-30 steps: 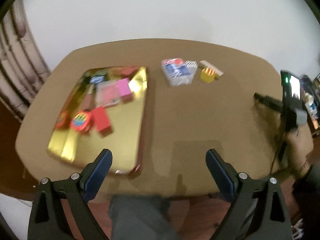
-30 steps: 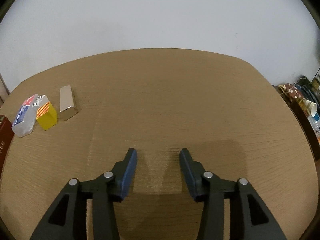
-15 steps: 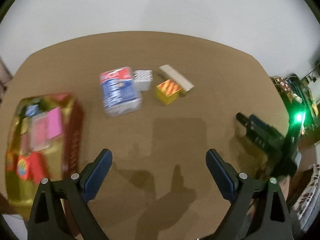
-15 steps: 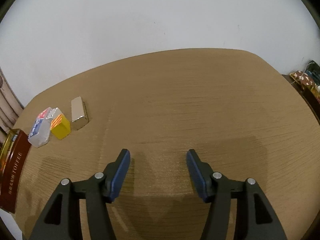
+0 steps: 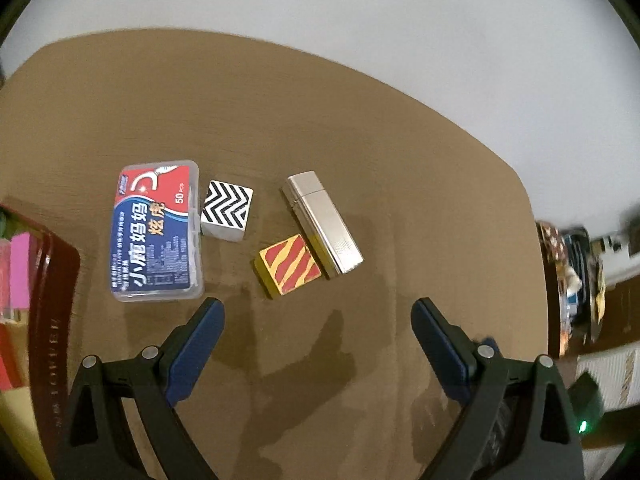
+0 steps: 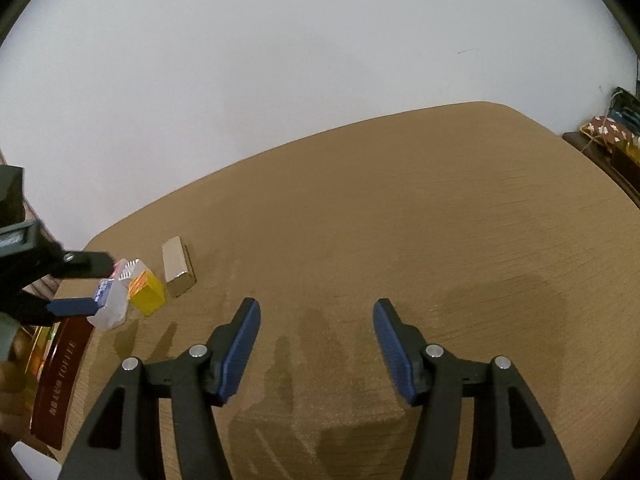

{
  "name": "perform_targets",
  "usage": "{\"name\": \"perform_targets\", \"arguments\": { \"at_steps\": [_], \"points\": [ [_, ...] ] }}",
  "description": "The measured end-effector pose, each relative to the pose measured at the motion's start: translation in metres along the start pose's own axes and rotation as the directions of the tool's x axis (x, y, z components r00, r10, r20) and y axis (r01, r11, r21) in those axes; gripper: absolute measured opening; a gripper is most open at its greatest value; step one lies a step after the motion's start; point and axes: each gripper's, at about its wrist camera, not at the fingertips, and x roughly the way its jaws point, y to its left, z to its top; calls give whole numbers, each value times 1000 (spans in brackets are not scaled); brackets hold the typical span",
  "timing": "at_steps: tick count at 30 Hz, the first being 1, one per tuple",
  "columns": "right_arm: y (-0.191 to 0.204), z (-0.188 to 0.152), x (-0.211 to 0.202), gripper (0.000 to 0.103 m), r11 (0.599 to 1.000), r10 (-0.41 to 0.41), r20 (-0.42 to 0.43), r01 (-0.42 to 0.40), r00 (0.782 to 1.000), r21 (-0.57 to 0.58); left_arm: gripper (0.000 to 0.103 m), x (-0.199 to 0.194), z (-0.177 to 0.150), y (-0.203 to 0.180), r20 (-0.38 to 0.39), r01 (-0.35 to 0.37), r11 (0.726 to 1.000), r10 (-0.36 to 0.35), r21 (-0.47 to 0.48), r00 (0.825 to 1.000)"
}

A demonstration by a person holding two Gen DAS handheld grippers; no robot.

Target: Organize rigid objects

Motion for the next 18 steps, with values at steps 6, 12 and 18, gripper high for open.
{"name": "perform_targets", "arguments": {
  "at_steps": [6,12,18],
  "points": [
    [11,8,-13,60,1000,13,18,-13,1000,15,87,19,5,4,-37,12,993,-17,-121,999],
    [10,7,-15,60,1000,21,24,-22,999,20,73,27,6,11,-40,3,981,-11,-192,999],
    [10,6,-17,60,999,26,27,-26,999,22,69,34,7,22,-47,-12,973,1,-229,999]
  ]
}}
